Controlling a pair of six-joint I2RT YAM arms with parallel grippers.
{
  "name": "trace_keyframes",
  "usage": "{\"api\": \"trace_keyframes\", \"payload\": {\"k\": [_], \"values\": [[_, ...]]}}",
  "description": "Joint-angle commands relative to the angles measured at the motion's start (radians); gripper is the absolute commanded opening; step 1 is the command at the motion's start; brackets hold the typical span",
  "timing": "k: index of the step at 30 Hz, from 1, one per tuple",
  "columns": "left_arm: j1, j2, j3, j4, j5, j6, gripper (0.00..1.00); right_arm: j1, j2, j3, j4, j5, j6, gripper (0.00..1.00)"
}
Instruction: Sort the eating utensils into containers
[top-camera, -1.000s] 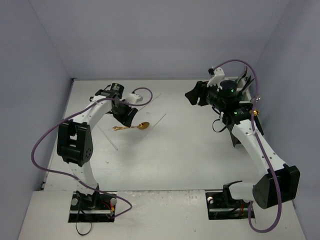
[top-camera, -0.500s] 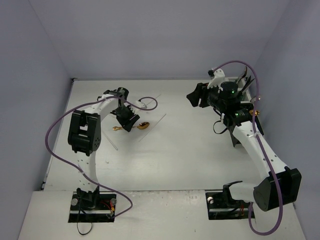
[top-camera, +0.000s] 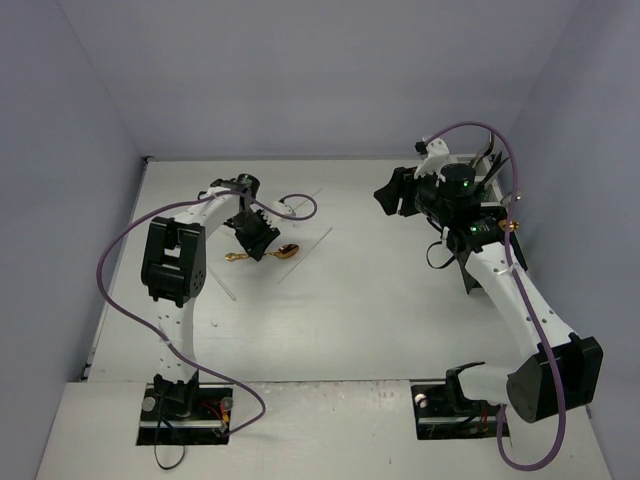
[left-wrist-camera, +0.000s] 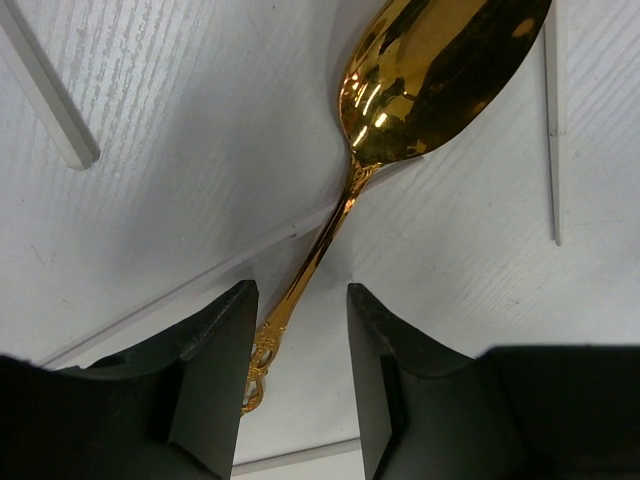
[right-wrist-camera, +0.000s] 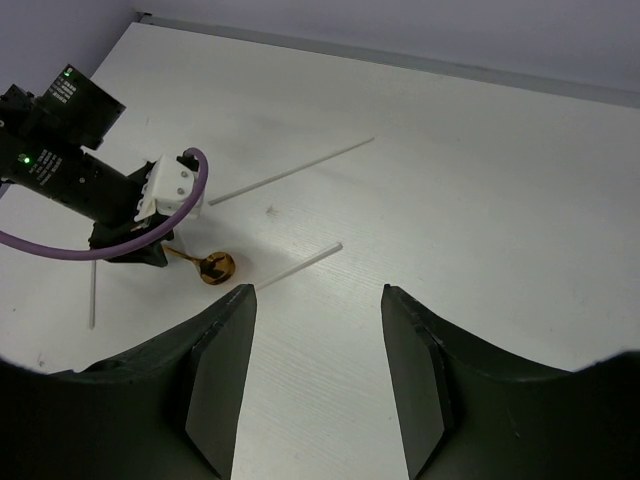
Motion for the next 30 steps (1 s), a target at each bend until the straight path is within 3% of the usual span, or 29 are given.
{"api": "trace_keyframes", "payload": {"k": [1, 5, 8, 14, 19, 26, 30], "values": [[-0.003, -0.049, -0.022, -0.013, 0.029, 0.019, 0.37, -0.008, -0.027, 0.033, 0.047, 0.008, -0.015, 0.50], [-0.013, -0.049, -0.052, 0.016, 0.012, -0.011, 0.36, -0.008, -0.021, 0.037, 0.047, 0.006, -0.011, 0.50], [-0.037, -0.053, -0.078, 0.050, -0.025, -0.060, 0.21, -0.008, -0.030, 0.038, 0.046, 0.014, -0.015, 0.49], [-0.077, -0.090, -0.159, 0.147, -0.109, -0.152, 0.01, -0.009, -0.034, 0.041, 0.046, 0.017, -0.017, 0.48], [-0.077, -0.134, -0.180, 0.153, -0.096, -0.217, 0.00, -0.008, -0.041, 0.050, 0.046, 0.013, -0.012, 0.47], [-0.080, -0.342, -0.133, 0.132, -0.008, -0.355, 0.00, -0.007, -0.059, 0.076, 0.047, 0.001, 0.013, 0.45], [-0.087, -0.457, -0.053, 0.125, 0.016, -0.488, 0.00, -0.004, -0.052, 0.110, 0.048, -0.021, 0.088, 0.52]]}}
